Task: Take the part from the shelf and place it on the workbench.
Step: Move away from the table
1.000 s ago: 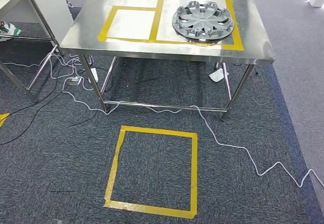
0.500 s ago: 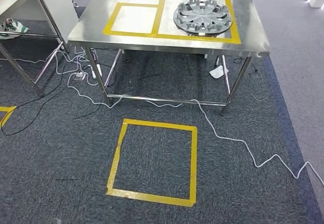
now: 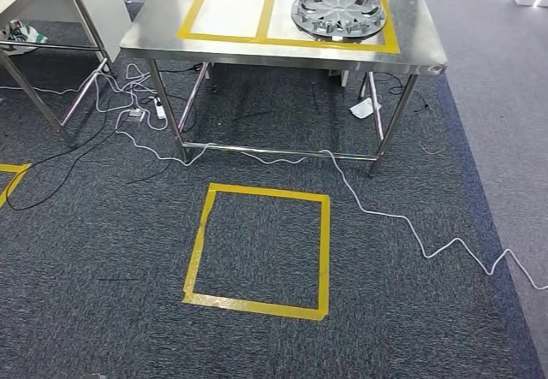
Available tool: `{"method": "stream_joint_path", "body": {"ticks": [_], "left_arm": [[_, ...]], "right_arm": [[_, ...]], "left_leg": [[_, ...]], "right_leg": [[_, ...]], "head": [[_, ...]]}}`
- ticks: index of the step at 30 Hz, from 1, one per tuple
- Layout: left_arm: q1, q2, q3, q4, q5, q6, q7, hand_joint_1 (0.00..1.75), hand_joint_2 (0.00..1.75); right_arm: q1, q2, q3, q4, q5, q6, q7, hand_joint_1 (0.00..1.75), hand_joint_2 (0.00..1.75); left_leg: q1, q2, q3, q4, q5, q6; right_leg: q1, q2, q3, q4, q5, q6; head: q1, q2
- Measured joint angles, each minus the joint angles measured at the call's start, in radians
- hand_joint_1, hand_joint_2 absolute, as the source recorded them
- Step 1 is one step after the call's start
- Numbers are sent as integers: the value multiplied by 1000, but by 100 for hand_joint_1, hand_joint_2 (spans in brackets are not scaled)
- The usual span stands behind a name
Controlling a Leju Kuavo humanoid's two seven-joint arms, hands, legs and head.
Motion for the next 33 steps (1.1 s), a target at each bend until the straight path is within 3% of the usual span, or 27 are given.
{"method": "stream_joint_path", "body": {"ticks": [1,2,4,5,6,7,8,9,10,11,13,14,16,17,19,21,22,24,26,28,29,31,33], "left_arm": [[3,0,0,0,0,0,0,0,0],[5,0,1,0,1,0,0,0,0],[7,1,1,0,2,0,0,0,0],[7,1,1,-1,2,0,0,0,0],[7,2,1,-1,2,0,0,0,0],[7,2,2,-2,3,0,0,0,0],[7,2,2,-2,3,0,0,0,0],[7,1,3,-2,3,0,0,0,0],[6,0,3,-2,2,1,0,0,0],[6,-1,3,-2,2,2,0,0,0],[5,-3,4,-2,1,3,0,0,0],[5,-4,4,-2,0,3,0,0,0],[5,-5,5,-2,0,3,0,0,0],[6,-5,5,-2,0,3,0,0,0],[10,-8,6,-2,-1,3,0,0,0],[11,-10,6,-2,-2,10,0,0,0],[11,-9,7,-2,-2,15,0,0,0],[11,-9,10,-2,-4,26,1,0,0],[9,-9,11,-2,-8,31,3,0,0],[3,-10,11,-2,-10,34,4,0,0],[0,-10,11,-2,-10,34,4,0,0],[1,-10,11,-2,-11,35,4,0,0],[10,-10,12,-2,-10,35,4,0,0]], "right_arm": [[3,0,1,0,0,0,0,0,0],[7,-1,2,0,0,0,0,0,0],[12,-1,4,0,1,0,1,0,0],[12,-1,6,0,1,0,1,0,0],[11,-1,7,1,1,0,0,0,0],[10,-1,8,1,1,1,-1,0,0],[9,-1,8,1,0,1,-4,0,0],[8,-2,9,1,0,2,-8,0,0],[7,-2,9,1,-1,4,-13,0,0],[5,-2,10,1,-3,7,-19,0,0],[1,-2,11,1,-9,20,-34,0,0],[-1,-2,11,1,-12,29,-41,0,0],[1,-3,11,2,-16,46,-52,0,0],[1,-3,11,2,-18,53,-57,0,0],[4,-4,12,2,-17,66,-68,0,0],[7,-6,13,2,-14,82,-81,0,0],[8,-7,15,2,-11,89,-85,0,0],[12,-7,17,2,-6,98,-88,0,0],[14,-8,20,2,-3,102,-88,0,0],[17,-9,23,2,-2,103,-88,0,0],[17,-10,23,2,-2,103,-88,0,0],[16,-10,24,2,-1,104,-89,0,0],[18,-10,24,2,-1,104,-89,0,0]], "left_leg": [[-1,2,-9,3,9,9],[-1,4,-20,4,19,18],[0,7,-46,5,43,31],[-1,7,-63,5,57,33],[-3,7,-80,6,71,34],[-4,7,-99,7,85,33],[-5,7,-117,9,98,32],[-6,7,-134,11,111,30],[-6,6,-150,13,123,28],[-7,6,-162,15,135,24],[-8,6,-176,16,157,14],[-7,6,-178,15,168,9],[-4,6,-181,11,182,-3],[-3,6,-188,18,168,-10],[-2,4,-214,87,79,-20],[-1,4,-247,217,-18,-28],[-1,4,-256,276,-30,-31],[1,5,-239,320,17,-35],[3,23,-152,230,65,-37],[4,51,-41,76,40,-31],[2,58,-10,26,19,-24],[0,47,-3,-6,1,-5],[0,35,-14,-4,11,10]], "right_leg": [[-3,1,-4,1,0,5],[-5,1,-12,14,-20,10],[-8,3,-39,99,-116,20],[-8,3,-55,168,-173,23],[-9,3,-65,235,-212,24],[-9,3,-65,285,-226,24],[-9,3,-49,303,-215,23],[-8,3,-17,287,-186,21],[-8,3,34,237,-158,17],[-8,3,95,160,-153,13],[-4,5,196,11,-179,7],[-2,6,216,-27,-194,5],[0,5,205,-35,-183,-7],[-1,3,194,-34,-173,-16],[-5,0,164,-35,-146,-31],[-5,-4,131,-35,-121,-37],[-4,-8,115,-34,-109,-36],[-5,-20,84,-32,-84,-32],[-5,-34,58,-26,-66,-24],[-1,-50,41,-10,-56,-14],[1,-59,35,-2,-53,-9],[0,-74,26,7,-48,1],[-6,-53,12,39,-77,14]], "head": [[1,0],[2,0],[8,0],[12,0],[13,0],[15,0],[15,0],[15,0],[16,0],[17,0],[18,0],[19,0],[20,0],[20,0],[15,0],[10,0],[9,0],[7,0],[4,0],[2,0],[1,0],[3,0],[6,0]]}}
